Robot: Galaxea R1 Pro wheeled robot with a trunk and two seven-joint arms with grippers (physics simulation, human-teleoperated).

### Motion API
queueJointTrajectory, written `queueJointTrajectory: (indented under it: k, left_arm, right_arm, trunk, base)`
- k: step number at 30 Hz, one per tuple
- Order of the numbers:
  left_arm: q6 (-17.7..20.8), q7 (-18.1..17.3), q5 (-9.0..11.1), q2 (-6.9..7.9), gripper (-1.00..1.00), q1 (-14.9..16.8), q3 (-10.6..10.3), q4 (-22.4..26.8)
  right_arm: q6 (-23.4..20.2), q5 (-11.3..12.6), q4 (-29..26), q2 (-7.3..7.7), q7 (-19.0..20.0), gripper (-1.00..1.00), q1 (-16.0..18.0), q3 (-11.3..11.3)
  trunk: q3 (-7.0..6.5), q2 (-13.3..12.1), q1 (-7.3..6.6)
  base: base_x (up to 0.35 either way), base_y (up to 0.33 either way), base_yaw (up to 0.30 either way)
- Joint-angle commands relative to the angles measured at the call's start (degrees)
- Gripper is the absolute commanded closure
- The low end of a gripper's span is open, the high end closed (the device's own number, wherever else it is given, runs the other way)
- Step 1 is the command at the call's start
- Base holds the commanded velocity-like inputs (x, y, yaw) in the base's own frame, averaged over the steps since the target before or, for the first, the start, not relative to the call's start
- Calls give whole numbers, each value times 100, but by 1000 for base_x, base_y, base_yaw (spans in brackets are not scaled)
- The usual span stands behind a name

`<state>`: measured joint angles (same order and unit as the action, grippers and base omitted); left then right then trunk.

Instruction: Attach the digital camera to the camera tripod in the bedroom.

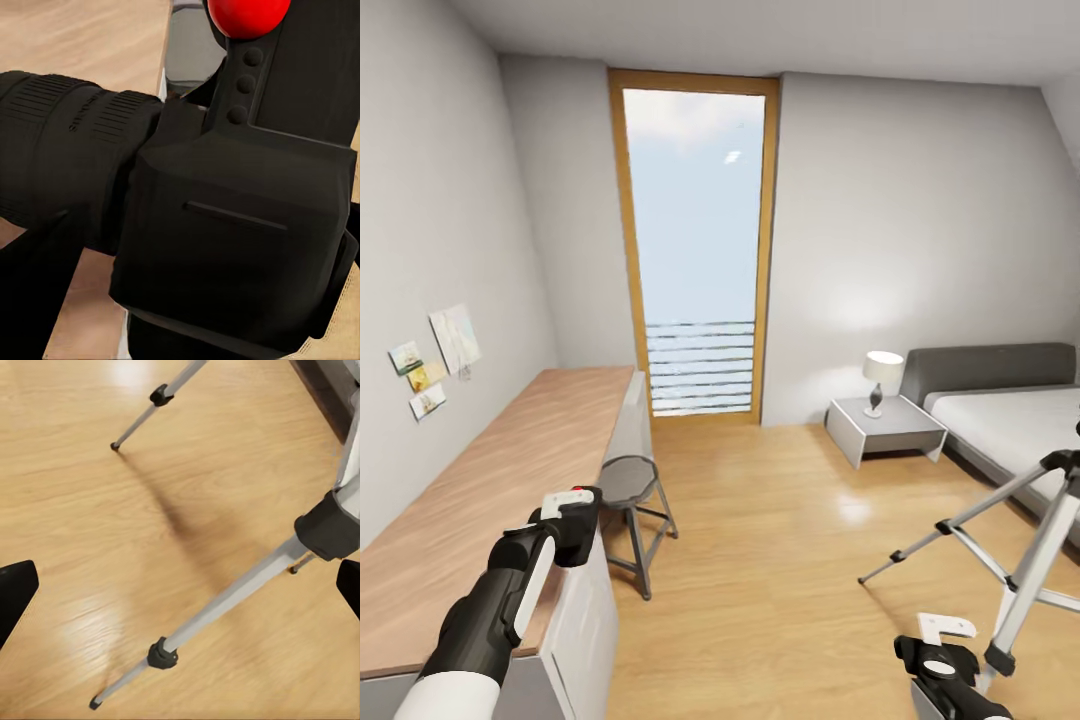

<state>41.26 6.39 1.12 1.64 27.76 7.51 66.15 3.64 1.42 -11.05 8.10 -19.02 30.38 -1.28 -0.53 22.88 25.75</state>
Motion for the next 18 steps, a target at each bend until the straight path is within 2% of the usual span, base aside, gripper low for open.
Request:
queueJointTrajectory:
  k: [1, 18]
  left_arm:
    - [23, 21, 11, 2, 100, 1, -4, 3]
    - [23, 21, 2, -3, 100, 1, -4, 8]
  right_arm:
    - [32, 16, 7, -1, -6, -100, 3, -12]
    - [30, 13, 7, -10, 6, -100, 3, -4]
  trunk:
    - [2, 4, 3]
    - [2, 4, 3]
  base:
    - [96, 329, -40]
    - [98, 319, -9]
